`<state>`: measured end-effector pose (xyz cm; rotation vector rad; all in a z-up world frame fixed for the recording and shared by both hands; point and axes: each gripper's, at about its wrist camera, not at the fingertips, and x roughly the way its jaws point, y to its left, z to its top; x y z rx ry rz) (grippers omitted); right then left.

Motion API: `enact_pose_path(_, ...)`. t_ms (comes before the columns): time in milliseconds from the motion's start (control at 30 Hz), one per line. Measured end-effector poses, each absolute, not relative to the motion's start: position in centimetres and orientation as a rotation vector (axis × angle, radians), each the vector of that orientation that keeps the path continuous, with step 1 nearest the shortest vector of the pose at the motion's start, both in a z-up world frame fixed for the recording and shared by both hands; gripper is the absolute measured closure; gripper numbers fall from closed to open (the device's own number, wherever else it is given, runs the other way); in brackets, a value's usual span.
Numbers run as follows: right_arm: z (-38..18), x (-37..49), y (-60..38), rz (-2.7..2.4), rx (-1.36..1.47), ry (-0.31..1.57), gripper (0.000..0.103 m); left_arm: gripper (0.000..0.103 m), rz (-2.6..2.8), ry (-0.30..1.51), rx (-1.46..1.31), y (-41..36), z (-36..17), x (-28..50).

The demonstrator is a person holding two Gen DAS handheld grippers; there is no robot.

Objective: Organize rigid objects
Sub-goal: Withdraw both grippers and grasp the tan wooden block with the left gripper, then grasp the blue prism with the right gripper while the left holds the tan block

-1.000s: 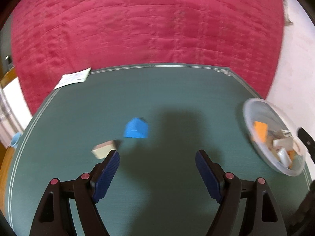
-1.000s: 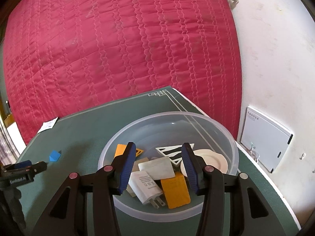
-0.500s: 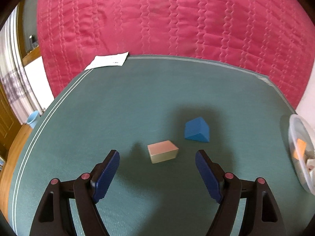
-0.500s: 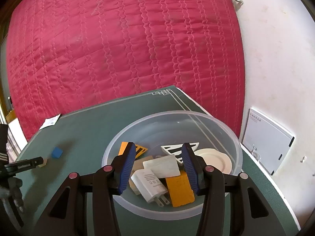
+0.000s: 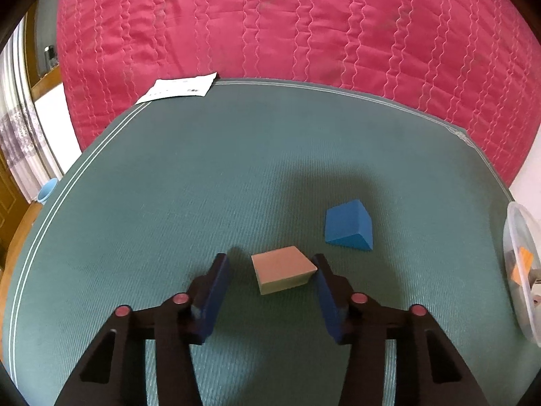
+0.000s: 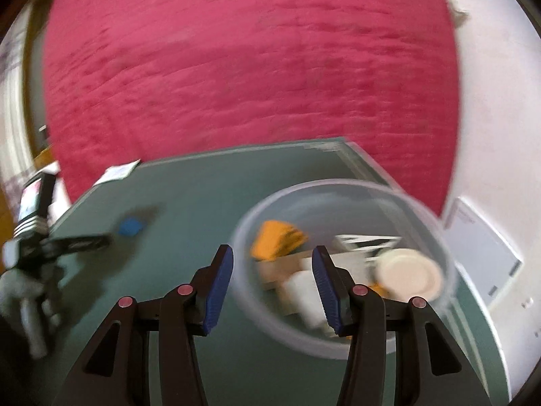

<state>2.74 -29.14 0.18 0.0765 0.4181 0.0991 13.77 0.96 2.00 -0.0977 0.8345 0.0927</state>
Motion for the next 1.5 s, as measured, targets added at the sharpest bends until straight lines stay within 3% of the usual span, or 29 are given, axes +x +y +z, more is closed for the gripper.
enact_pose_path(67,0.4,3.0,-28.2,0.173,0.072,0.442,0.053,0.066,0.076,0.832,-0.097,0.9,2.0,13.8)
enact_pose_path(367,-0.1,6.6,-24.0,0.428,0.11,0.639,0.053,0.067,0.044,0.809,-0.133,1.4,2.3,13.2)
enact_pose_path(733,-0.3,8.2,-18.9,0.505,-0.045,0.786,0.053,0.067,0.08,0.782,-0.166,2.9,3.1,12.4)
enact_pose_path(1500,-2.6,19.7,-8.2,0.554,-0.278,0.721,0.053,0.067,0.128,0.78,-0.198,4.7,3.1,12.3)
